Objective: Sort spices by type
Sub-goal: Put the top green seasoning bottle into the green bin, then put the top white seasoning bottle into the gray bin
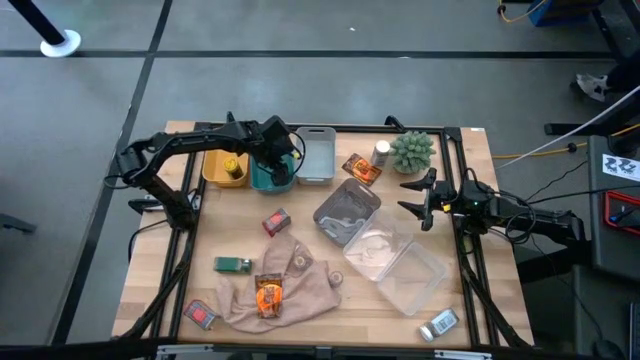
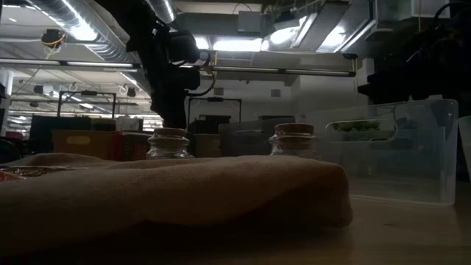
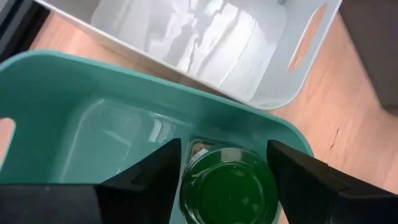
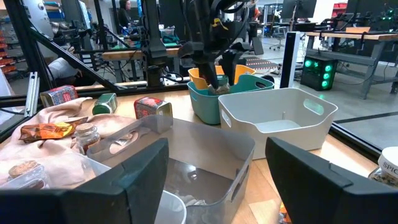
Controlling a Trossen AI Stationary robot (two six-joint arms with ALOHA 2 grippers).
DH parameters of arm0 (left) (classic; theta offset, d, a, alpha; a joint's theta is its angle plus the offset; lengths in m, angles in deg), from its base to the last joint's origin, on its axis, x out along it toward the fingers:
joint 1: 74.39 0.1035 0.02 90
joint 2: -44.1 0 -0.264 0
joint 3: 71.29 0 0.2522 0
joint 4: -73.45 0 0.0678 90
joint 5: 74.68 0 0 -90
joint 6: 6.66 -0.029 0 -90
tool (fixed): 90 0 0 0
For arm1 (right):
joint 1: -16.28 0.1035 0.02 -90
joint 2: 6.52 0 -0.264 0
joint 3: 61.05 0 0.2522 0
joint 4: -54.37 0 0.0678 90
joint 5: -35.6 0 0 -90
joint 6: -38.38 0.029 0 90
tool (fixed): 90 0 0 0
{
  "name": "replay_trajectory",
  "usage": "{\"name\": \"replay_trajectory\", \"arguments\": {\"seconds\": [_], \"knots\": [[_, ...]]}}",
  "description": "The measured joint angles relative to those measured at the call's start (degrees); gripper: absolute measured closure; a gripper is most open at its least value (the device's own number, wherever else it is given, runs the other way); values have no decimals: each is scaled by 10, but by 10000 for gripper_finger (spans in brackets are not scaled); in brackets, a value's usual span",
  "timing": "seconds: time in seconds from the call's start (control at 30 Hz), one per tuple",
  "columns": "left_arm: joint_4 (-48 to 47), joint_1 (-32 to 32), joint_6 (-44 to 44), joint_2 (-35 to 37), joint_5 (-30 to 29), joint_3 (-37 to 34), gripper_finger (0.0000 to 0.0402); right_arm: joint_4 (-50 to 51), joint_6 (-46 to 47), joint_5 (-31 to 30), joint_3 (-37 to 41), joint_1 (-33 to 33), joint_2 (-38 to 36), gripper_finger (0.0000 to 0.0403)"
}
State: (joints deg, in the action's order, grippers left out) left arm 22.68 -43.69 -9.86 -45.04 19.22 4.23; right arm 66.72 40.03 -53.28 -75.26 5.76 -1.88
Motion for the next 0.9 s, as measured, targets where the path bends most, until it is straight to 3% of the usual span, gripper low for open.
{"name": "replay_trajectory", "arguments": {"seconds": [0.33,0.5,0.67,0.9], "knots": [[4,3,-15,23,0,0,180,-18,11,-23,0,0,0,134],[4,14,-11,75,-1,0,180,-38,28,-75,0,0,0,134],[7,21,0,138,-2,1,180,-50,29,-87,-9,0,4,134],[62,18,-1,212,-1,-24,180,-48,24,-145,-65,0,69,134]]}}
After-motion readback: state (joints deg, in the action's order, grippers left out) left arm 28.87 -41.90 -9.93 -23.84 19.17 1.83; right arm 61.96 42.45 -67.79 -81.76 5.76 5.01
